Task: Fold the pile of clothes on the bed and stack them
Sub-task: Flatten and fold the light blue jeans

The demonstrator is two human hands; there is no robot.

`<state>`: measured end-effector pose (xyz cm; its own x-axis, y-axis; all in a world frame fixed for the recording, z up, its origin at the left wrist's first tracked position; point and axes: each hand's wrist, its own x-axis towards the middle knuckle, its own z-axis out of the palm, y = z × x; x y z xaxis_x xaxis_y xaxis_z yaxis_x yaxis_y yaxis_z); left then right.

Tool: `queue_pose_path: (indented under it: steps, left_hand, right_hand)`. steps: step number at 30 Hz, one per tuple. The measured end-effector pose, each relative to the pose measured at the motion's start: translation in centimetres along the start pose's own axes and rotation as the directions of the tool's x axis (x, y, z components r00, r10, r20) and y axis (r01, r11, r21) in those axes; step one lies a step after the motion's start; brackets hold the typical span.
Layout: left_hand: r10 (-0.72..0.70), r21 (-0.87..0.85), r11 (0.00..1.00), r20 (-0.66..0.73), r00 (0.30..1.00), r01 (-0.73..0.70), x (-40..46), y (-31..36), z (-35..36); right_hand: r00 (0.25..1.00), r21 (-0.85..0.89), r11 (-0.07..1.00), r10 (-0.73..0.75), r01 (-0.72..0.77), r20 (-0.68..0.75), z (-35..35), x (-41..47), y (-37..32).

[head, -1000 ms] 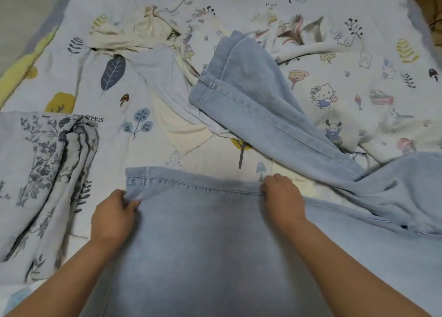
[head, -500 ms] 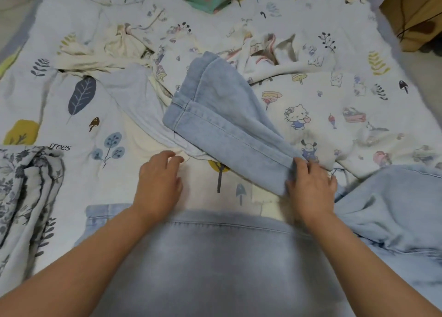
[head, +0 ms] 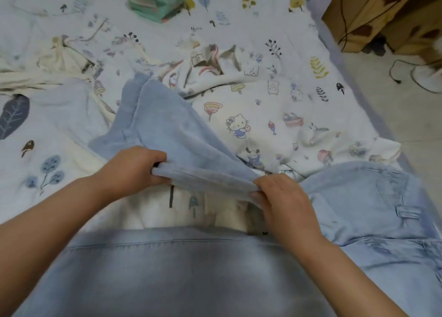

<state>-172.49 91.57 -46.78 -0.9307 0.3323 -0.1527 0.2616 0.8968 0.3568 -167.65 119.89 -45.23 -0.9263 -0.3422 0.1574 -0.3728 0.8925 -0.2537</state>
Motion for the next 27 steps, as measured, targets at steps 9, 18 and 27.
queue_pose_path:
  steps: [9, 18, 27]
  left_hand:
    - [0.071, 0.157, 0.983, 0.159, 0.985, -0.096, -5.6, -3.2, -7.9]
    - [-0.323, 0.103, 0.945, 0.446, 0.835, 0.311, -3.8, -5.6, -11.2]
    - [-0.468, 0.011, 0.841, -0.485, 0.739, 0.541, -3.8, -8.5, -3.8]
  right_hand:
    - [0.942, 0.329, 0.917, 0.119, -0.226, 0.314, -5.4, 1.0, 3.3]
    - [0.943, 0.333, 0.897, 0.208, -0.29, 0.261, -5.0, 4.7, 3.8]
    - [0.958, -0.083, 0.96, 0.258, -0.269, -0.125, 1.1, 7.4, 4.3]
